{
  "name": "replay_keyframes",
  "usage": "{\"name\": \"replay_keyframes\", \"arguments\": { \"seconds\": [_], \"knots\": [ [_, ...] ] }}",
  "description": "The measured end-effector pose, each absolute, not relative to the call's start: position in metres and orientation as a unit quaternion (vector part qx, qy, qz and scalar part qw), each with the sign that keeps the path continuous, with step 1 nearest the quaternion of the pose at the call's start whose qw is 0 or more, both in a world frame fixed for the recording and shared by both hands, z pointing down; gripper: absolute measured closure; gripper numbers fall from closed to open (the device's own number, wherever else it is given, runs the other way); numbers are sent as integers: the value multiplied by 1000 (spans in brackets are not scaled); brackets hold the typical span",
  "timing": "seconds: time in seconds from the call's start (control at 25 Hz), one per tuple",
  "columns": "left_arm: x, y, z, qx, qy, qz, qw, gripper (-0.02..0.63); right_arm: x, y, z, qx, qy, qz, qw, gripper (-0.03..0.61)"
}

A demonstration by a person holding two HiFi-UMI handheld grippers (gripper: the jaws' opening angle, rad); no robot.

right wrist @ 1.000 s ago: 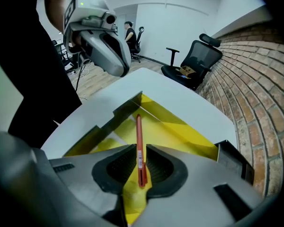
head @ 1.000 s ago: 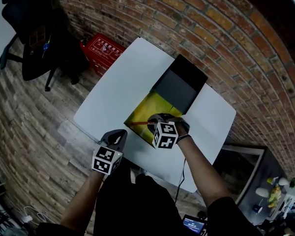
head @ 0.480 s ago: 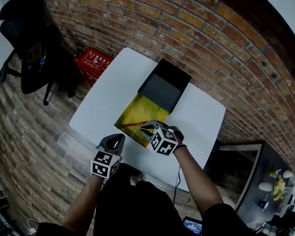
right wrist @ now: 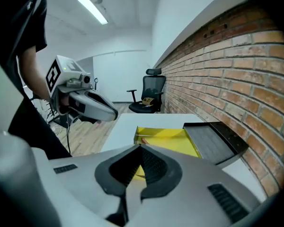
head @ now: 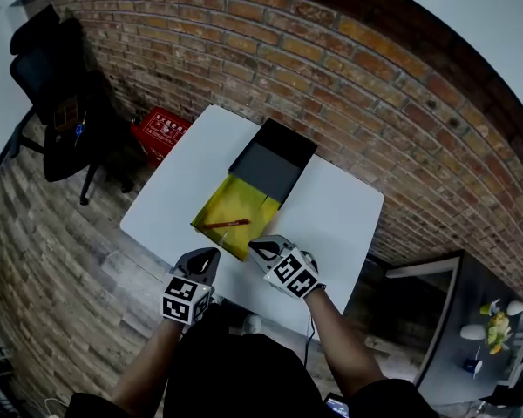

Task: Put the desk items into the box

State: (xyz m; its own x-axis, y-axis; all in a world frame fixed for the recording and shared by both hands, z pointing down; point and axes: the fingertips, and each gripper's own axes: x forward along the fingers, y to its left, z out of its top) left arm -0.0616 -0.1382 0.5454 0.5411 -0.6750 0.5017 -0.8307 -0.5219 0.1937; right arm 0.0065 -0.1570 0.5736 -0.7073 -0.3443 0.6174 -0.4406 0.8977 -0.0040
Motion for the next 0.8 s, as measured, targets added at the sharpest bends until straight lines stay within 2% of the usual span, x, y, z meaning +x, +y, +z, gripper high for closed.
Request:
{"name": "replay_keyframes", "arguments": {
  "seconds": [0.48,0.8],
  "knots": [
    [-38,-86,515,836,-486,148,206,600,55,-118,526,290,-933,110,184,557],
    [-59,-65,506,830,-502,135,203,600,66,-101,503,322,-929,122,138,557]
  ]
}}
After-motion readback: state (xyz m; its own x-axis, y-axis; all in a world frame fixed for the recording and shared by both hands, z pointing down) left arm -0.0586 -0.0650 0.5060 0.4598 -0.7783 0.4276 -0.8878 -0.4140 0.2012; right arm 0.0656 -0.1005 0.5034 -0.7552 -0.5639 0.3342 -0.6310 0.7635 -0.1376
